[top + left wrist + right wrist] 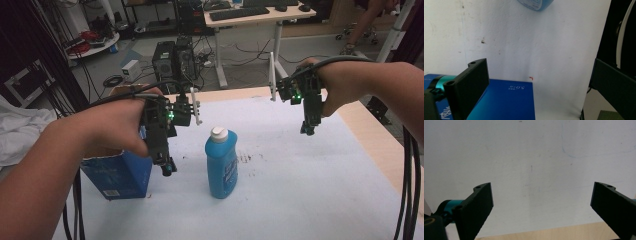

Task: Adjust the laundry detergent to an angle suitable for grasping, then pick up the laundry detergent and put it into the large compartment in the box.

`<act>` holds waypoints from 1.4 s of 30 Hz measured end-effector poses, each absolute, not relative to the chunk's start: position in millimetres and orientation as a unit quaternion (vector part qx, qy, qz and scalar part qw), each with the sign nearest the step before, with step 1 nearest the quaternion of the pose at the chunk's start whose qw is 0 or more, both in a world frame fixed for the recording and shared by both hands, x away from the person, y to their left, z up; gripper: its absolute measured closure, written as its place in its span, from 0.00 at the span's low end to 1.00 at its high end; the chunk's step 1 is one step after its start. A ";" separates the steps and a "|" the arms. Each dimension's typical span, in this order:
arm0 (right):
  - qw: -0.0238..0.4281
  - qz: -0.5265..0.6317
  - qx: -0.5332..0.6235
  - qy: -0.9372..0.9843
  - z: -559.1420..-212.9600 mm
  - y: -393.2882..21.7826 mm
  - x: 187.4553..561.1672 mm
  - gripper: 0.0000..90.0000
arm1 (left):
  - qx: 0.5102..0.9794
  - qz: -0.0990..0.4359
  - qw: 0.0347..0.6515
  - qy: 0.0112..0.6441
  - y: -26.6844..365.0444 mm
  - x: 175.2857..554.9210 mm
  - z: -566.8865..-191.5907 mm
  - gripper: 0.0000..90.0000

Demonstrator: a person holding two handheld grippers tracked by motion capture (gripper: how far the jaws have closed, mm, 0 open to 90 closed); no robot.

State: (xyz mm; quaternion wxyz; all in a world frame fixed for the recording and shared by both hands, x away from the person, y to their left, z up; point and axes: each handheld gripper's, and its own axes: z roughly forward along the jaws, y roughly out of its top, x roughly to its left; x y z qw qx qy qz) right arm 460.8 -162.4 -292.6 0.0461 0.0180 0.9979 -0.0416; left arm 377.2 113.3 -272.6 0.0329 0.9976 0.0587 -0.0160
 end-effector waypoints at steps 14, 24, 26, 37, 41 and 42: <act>0.048 -0.046 0.012 0.998 -292.7 -159.9 461.7 0.04 | 0.998 -0.018 0.029 0.062 114.4 376.5 -275.8 0.02; 0.051 -0.037 0.016 0.998 -293.3 -162.9 467.8 0.04 | 0.998 -0.021 0.025 0.062 114.0 380.2 -277.0 0.02; 0.052 -0.034 0.017 0.998 -292.3 -162.9 468.5 0.04 | 0.997 -0.019 0.025 0.064 114.2 381.0 -276.0 0.02; 0.053 -0.033 0.010 0.998 -289.9 -164.6 464.3 0.04 | 0.998 -0.016 0.024 0.063 107.1 375.8 -266.7 0.02; 0.055 -0.033 0.011 0.998 -290.2 -167.5 464.5 0.04 | 0.997 -0.011 0.030 0.066 107.3 374.1 -263.4 0.02; 0.055 -0.038 0.010 0.998 -290.4 -168.3 464.3 0.04 | 0.997 -0.011 0.034 0.071 107.7 373.8 -263.4 0.02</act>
